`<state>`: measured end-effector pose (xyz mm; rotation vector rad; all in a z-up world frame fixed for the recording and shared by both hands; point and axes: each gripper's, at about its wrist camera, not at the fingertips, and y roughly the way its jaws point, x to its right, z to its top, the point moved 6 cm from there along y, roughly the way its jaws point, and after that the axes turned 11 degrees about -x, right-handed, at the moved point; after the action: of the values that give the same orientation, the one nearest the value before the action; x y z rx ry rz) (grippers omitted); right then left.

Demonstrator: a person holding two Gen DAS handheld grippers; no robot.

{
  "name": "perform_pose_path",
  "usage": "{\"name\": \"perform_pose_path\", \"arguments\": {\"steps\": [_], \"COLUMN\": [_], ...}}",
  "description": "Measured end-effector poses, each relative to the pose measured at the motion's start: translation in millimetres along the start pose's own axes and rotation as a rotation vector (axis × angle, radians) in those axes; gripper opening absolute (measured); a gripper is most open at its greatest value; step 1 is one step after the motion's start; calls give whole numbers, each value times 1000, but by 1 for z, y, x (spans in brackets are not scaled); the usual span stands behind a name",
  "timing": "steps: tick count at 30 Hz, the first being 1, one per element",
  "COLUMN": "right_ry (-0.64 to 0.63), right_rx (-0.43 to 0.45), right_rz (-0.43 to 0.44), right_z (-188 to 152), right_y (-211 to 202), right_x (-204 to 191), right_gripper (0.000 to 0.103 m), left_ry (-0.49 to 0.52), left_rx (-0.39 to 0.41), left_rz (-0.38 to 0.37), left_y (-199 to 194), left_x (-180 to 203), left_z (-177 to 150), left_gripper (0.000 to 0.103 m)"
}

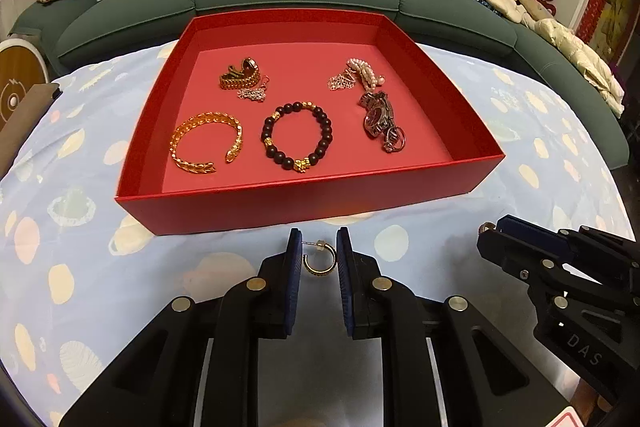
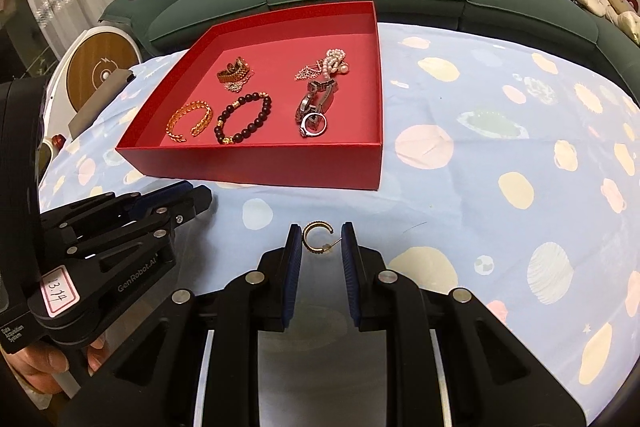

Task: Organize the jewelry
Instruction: 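Carry both gold hoop earrings over the red box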

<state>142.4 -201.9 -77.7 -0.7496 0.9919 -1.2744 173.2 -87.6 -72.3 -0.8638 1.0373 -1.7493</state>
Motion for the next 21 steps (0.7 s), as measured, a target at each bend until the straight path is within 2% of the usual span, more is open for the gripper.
{"name": "perform_pose_path", "arguments": {"steps": [12, 21], "right_ry": [-4, -8], "right_rx": [60, 103], "right_rz": [22, 20], "right_z": [18, 49], "right_y": [-21, -32], "right_x": [-14, -24], "right_gripper": [20, 20], "left_ry": [-47, -107], "left_rx": [80, 149], "left_rz": [-63, -56], "left_y": [-46, -72], "left_x": [-20, -40], "left_z": [9, 42], "left_gripper": [14, 14]}}
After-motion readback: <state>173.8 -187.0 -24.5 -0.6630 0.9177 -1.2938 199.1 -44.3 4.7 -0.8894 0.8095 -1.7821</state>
